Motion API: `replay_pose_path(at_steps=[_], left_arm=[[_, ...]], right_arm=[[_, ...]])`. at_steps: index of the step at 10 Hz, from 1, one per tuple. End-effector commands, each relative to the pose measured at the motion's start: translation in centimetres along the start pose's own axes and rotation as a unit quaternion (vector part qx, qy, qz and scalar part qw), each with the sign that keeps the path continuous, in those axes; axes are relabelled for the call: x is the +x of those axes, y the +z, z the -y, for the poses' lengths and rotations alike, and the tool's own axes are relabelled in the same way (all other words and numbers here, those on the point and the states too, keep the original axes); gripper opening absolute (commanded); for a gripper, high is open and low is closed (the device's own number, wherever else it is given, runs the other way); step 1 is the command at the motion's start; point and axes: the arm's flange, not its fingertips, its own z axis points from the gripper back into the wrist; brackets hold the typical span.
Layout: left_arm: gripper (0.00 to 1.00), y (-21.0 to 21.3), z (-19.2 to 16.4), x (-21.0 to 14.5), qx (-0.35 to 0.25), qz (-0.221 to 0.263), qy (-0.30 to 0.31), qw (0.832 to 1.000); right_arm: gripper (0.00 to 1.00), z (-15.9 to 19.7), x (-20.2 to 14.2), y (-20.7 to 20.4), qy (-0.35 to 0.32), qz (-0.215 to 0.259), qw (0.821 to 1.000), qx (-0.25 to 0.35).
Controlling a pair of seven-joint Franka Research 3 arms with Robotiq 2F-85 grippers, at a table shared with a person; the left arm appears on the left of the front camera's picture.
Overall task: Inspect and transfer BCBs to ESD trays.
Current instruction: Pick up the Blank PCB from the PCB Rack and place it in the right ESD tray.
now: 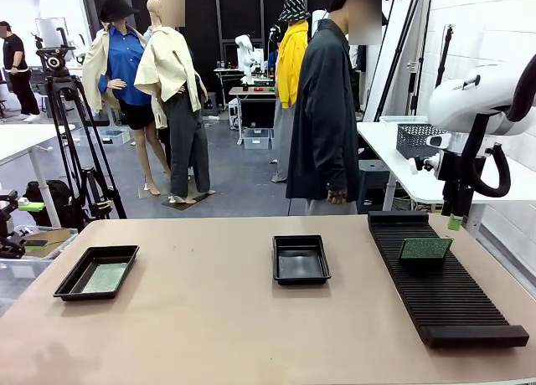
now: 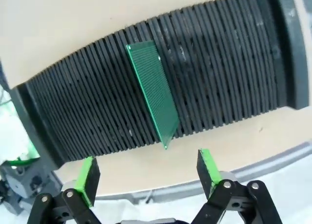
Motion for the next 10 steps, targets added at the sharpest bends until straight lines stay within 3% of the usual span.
replay_pose_path(at_steps=[1, 5, 7, 10], left_arm=[[1.0, 0.1, 0.2, -0.1, 0.001, 0.0, -0.002, 1.0], [1.0, 0.1, 0.2, -0.1, 0.001, 0.0, -0.002, 1.0], [1.0, 0.1, 0.2, -0.1, 0.001, 0.0, -0.002, 1.0], [1.0, 0.1, 0.2, -0.1, 0.001, 0.0, -0.002, 1.0]], right_arm=[[1.0, 1.1, 0.6, 0.0, 0.048, -0.005, 0.999, -0.022], [1.0, 1.6, 2.5, -2.1, 0.097, 0.024, 0.994, -0.05], [1.0, 1.1, 3.3, -3.3, 0.098, 0.015, 0.992, -0.083], [1.0, 1.5, 3.8, -2.9, 0.113, 0.009, 0.99, -0.084]])
